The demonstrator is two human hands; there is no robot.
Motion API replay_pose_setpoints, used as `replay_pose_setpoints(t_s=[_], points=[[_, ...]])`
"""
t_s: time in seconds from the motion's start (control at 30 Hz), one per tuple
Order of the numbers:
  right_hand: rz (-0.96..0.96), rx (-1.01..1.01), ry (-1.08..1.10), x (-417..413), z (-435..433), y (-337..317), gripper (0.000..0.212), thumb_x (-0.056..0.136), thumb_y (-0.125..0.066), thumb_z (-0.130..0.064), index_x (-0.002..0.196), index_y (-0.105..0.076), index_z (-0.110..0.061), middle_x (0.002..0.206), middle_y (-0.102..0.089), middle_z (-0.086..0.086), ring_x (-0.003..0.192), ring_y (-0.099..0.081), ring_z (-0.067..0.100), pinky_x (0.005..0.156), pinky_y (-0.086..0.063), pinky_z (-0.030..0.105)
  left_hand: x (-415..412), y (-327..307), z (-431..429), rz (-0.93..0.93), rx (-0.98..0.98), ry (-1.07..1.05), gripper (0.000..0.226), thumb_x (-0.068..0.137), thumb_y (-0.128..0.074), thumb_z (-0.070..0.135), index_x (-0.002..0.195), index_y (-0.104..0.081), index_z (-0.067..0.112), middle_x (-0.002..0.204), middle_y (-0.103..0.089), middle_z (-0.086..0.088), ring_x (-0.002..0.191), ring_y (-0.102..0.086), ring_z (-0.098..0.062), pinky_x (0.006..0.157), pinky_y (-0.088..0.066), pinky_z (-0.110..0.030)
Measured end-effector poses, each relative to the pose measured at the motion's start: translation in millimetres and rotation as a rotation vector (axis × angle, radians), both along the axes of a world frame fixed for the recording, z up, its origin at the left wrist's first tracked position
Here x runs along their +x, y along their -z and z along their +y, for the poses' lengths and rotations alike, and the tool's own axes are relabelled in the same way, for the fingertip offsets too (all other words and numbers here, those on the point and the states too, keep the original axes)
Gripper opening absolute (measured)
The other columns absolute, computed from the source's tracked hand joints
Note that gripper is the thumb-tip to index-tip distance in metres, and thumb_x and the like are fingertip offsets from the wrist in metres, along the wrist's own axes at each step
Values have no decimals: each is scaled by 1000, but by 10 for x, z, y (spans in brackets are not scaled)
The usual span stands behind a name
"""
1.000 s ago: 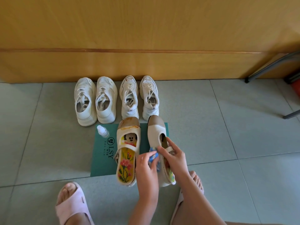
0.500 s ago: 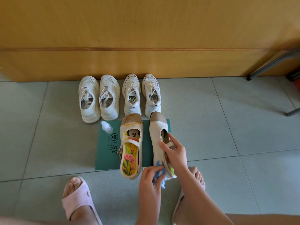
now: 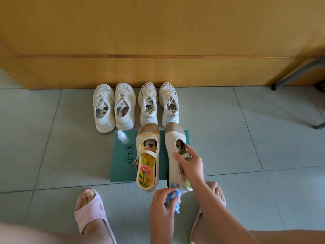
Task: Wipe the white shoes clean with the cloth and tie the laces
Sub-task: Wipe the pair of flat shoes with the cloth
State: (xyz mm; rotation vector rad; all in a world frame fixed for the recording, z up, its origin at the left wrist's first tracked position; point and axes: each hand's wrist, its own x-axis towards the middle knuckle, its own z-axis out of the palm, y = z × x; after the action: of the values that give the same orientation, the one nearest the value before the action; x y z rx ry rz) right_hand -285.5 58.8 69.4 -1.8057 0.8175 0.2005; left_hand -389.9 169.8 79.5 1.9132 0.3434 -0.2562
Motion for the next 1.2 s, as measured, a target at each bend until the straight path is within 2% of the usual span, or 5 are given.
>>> replay_pose_setpoints(t_s=[0.5,0.7,0.9,1.03,1.2], points=[[103,-456,-203,42,276,-7,71,81,-58,-59,142,-34,-33,132,-50,-6,116,-50,18,85,-45,34,475,-418,238,-56,-233,-311,18,83,-69,17,95,-68,30,99,-68,15,92,-62,4,73,-48,-8],[1,-201,-89,-84,98,-224,51,90,-48,-55,136,-45,-34,135,-54,0,120,-52,21,93,-49,42,606,-430,235,43,-365,-340,17,86,-67,19,102,-68,25,99,-71,6,90,-66,0,75,-52,-13],[-237,345,-62,-399,42,-766,28,90,-59,-17,118,-61,-21,103,-71,-4,86,-68,3,72,-52,16,764,-420,21,73,-447,-236,11,91,-59,18,96,-67,25,99,-71,-2,94,-68,-17,81,-54,-29],[-189,197,-177,-475,-5,-717,43,79,-74,-13,117,-62,-30,104,-69,-1,97,-64,6,74,-51,13,808,-474,-109,149,-455,-172,28,99,-43,29,92,-70,31,96,-73,-2,92,-69,-20,84,-55,-42],[-188,211,-65,-460,-149,-644,37,76,-76,-8,110,-67,-18,101,-69,4,89,-66,14,67,-49,12,853,-574,-151,244,-504,-29,31,101,-39,26,95,-69,25,98,-73,-2,89,-70,-16,75,-57,-30]])
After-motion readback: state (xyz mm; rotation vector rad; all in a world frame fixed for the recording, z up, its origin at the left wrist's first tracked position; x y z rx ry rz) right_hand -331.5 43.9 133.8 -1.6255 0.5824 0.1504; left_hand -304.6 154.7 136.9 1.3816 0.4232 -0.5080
